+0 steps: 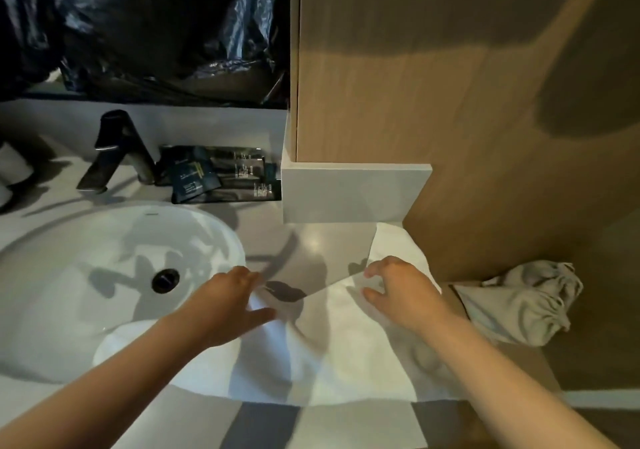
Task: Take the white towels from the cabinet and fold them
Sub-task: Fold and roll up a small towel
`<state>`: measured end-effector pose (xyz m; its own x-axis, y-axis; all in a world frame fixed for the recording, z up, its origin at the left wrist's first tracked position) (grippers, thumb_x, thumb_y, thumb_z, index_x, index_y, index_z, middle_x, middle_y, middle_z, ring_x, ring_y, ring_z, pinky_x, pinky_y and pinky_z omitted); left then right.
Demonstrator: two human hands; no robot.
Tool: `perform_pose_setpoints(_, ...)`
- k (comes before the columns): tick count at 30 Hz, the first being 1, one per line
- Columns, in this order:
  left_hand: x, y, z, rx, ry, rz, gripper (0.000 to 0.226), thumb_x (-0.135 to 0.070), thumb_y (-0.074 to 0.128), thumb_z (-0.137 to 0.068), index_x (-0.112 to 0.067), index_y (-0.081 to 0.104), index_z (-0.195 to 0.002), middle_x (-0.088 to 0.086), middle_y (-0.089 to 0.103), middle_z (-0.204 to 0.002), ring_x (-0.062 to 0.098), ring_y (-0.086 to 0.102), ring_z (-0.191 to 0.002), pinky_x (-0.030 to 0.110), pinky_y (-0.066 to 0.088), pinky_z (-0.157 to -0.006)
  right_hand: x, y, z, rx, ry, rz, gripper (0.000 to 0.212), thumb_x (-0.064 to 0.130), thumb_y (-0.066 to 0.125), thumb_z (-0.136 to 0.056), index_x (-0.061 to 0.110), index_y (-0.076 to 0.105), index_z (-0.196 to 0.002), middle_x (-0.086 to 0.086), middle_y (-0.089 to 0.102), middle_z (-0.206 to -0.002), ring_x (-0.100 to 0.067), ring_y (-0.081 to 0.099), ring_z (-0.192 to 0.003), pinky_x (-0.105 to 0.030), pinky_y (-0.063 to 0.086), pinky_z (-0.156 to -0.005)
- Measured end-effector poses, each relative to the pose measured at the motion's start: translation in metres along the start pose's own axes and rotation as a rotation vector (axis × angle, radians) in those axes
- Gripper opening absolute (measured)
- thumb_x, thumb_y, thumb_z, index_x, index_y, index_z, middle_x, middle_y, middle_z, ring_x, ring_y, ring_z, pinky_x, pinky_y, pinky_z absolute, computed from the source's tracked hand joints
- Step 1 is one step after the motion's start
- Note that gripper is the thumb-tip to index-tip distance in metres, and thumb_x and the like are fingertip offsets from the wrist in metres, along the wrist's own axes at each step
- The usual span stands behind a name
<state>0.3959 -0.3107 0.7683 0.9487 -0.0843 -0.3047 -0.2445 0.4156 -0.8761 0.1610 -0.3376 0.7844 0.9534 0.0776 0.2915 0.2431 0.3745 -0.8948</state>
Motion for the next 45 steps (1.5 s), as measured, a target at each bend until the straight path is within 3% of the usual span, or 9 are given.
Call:
perform_pose_setpoints(7, 0.012, 0.034, -0.025, 0.133, -0.031, 0.108, 0.093, -0.080, 0.052, -0.072, -0.034, 0.026, -0.148, 0.001, 0.041, -0.139, 0.026, 0.041, -0.126, 0.037, 0.038, -0.105, -0.039, 0.042, -0.029, 0.230, 0.192, -0.201, 0.101, 0.070, 0.069, -0.071, 0.037, 0.019, -0.152, -0.002, 0.030, -0.149, -0.021, 0.038, -0.136, -0.027, 0.036, -0.097)
perform_pose_setpoints(13, 0.013, 0.043, -0.032, 0.246, -0.068, 0.213, 0.089, -0.075, 0.067, -0.064, -0.028, 0.046, -0.136, -0.002, 0.044, -0.127, 0.020, 0.051, -0.116, 0.027, 0.043, -0.094, -0.029, 0.043, -0.022, 0.137, 0.112, -0.099, 0.059, 0.056, 0.069, -0.081, 0.031, 0.054, -0.132, 0.008, 0.059, -0.126, -0.015, 0.054, -0.116, -0.025, 0.040, -0.084)
perform_pose_setpoints(16, 0.012, 0.041, -0.033, 0.220, -0.053, 0.324, 0.043, -0.058, 0.082, -0.061, -0.032, 0.061, -0.088, -0.014, 0.061, -0.089, 0.002, 0.058, -0.079, 0.008, 0.041, -0.064, -0.017, 0.043, 0.003, 0.121, 0.022, -0.170, 0.034, 0.054, 0.065, -0.084, 0.040, 0.058, -0.114, 0.020, 0.060, -0.101, -0.005, 0.057, -0.094, -0.019, 0.040, -0.074)
perform_pose_setpoints(20, 0.023, 0.021, -0.032, 0.055, -0.087, 0.329, 0.046, -0.051, 0.085, -0.061, -0.015, 0.057, -0.060, -0.001, 0.057, -0.059, 0.013, 0.055, -0.056, 0.026, 0.042, -0.053, -0.004, 0.030, 0.036, 0.036, -0.078, -0.336, 0.010, 0.060, 0.061, -0.081, 0.054, 0.054, -0.081, 0.030, 0.060, -0.083, 0.003, 0.059, -0.084, -0.011, 0.043, -0.066)
perform_pose_setpoints(28, 0.004, -0.100, -0.024, -0.425, 0.071, 0.385, 0.043, -0.051, 0.078, -0.069, -0.012, 0.061, -0.063, 0.007, 0.056, -0.056, 0.024, 0.053, -0.058, 0.035, 0.037, -0.052, 0.006, -0.085, 0.028, -0.436, -0.149, -0.375, 0.016, 0.030, 0.063, -0.093, 0.023, 0.060, -0.079, 0.007, 0.059, -0.067, -0.012, 0.055, -0.064, -0.035, 0.043, -0.061)
perform_pose_setpoints(34, -0.022, -0.186, 0.011, -0.811, 0.163, 0.309, 0.042, -0.044, 0.063, -0.087, -0.024, 0.042, -0.058, -0.007, 0.045, -0.052, 0.009, 0.045, -0.049, 0.026, 0.027, -0.045, 0.064, -0.184, 0.032, -0.628, -0.326, -0.508, 0.018, 0.025, 0.060, -0.095, 0.014, 0.057, -0.081, 0.003, 0.054, -0.071, -0.011, 0.051, -0.065, -0.025, 0.038, -0.059)
perform_pose_setpoints(37, -0.022, -0.159, 0.009, -0.623, 0.154, 0.156, 0.039, -0.043, 0.066, -0.084, -0.024, 0.043, -0.058, -0.007, 0.047, -0.054, 0.009, 0.046, -0.051, 0.025, 0.028, -0.046, 0.079, -0.160, 0.029, -0.486, -0.362, -0.430, 0.013, 0.024, 0.060, -0.096, 0.012, 0.062, -0.092, 0.001, 0.061, -0.084, -0.018, 0.057, -0.078, -0.035, 0.044, -0.070)
perform_pose_setpoints(41, -0.009, -0.057, 0.000, 0.015, 0.110, 0.055, 0.041, -0.062, 0.064, -0.078, -0.026, 0.059, -0.059, -0.007, 0.063, -0.065, 0.005, 0.054, -0.059, 0.020, 0.041, -0.057, 0.060, -0.061, 0.030, -0.109, -0.244, -0.271, 0.023, 0.035, 0.065, -0.092, 0.023, 0.071, -0.110, 0.007, 0.070, -0.108, -0.015, 0.063, -0.100, -0.035, 0.048, -0.087)
perform_pose_setpoints(45, 0.003, -0.049, -0.002, -0.003, 0.041, 0.259, 0.056, -0.076, 0.053, -0.074, -0.022, 0.069, -0.066, -0.007, 0.069, -0.066, 0.006, 0.062, -0.065, 0.021, 0.048, -0.067, 0.027, 0.021, 0.054, 0.230, -0.064, -0.491, 0.049, 0.065, 0.074, -0.067, 0.024, 0.072, -0.095, 0.016, 0.069, -0.087, -0.001, 0.062, -0.083, -0.020, 0.047, -0.074)
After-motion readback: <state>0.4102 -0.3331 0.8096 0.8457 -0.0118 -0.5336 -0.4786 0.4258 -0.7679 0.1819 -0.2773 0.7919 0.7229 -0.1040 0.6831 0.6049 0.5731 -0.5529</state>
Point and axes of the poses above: each hand's wrist, its own z-axis away from the middle knuckle, its own y-axis out of the palm, x = y × z, the point moved 10 cm from there along -z, towards the middle knuckle
